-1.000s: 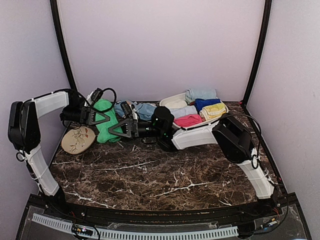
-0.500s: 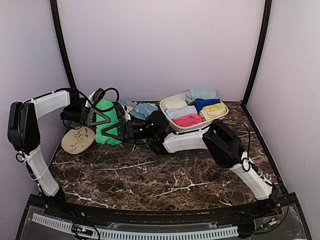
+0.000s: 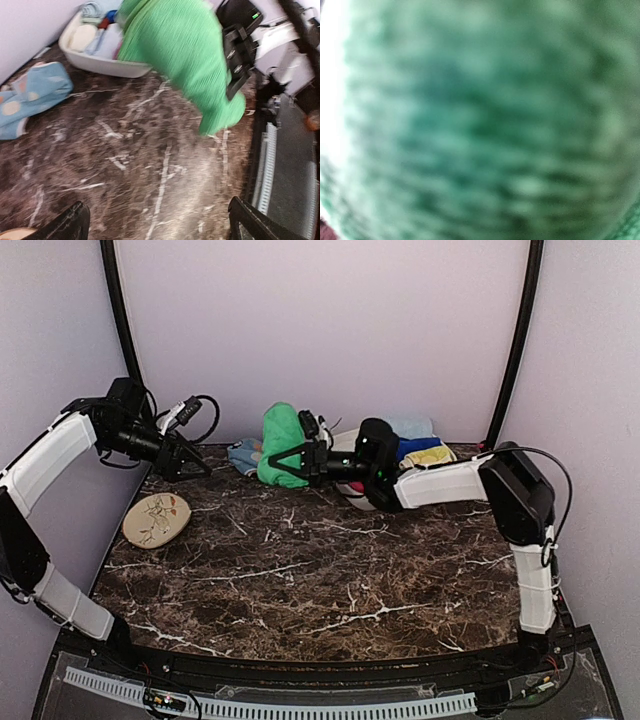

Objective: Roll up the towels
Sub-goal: Pass from the left arm to the right, then place the towel in the storage box.

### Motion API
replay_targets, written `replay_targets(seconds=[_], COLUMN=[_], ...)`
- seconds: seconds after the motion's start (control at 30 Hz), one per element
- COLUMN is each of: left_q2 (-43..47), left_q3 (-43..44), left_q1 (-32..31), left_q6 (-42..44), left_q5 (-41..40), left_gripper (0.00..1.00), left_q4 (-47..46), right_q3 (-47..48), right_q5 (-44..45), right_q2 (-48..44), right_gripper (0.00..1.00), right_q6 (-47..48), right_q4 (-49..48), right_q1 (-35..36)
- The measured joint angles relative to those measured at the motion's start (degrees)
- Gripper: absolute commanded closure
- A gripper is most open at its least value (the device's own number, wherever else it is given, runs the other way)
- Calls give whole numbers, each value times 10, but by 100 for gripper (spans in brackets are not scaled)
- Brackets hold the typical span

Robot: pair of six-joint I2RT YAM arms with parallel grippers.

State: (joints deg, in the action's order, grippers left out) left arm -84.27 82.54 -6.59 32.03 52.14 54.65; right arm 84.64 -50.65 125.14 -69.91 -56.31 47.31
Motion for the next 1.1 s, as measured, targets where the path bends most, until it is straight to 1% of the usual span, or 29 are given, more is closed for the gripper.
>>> replay_targets(seconds=[0.1,0.17,0.27,0.37,0.5,0.67,0.87,1.0,1.1], left_q2=[21,25,29,29,29,38,54,53,53], left_q3=[3,-3,-20,-33,-43,-63,-84,-85,-85], left_q1=[7,14,21,26,26,26,26,26,26], left_q6=[-39,-57,-72,-81,-87,-88,-89,-93,-94], left_q5=[-117,-175,-217,-236,-240,-248,-251,-251,-252], left_gripper=[1,1,1,1,1,1,1,1,1], left_q4=[-48,-75,-96,-106,-120,-132,-150,-154,-155], right_q3=[-12,-12,-8,16,74,149,188,280,324], right_q5=[41,107,219,341,449,538,598,611,612], right_q2=[-76,-125,-167,-173,-121,-18,61,127,156], right_gripper=[100,100,100,100,100,100,100,100,100], right_q6=[57,108,144,150,139,119,81,65,48], right_q4=[113,209,306,396,465,514,540,559,560], right_q1=[-53,-88,-115,-123,-119,-118,-123,-129,-137])
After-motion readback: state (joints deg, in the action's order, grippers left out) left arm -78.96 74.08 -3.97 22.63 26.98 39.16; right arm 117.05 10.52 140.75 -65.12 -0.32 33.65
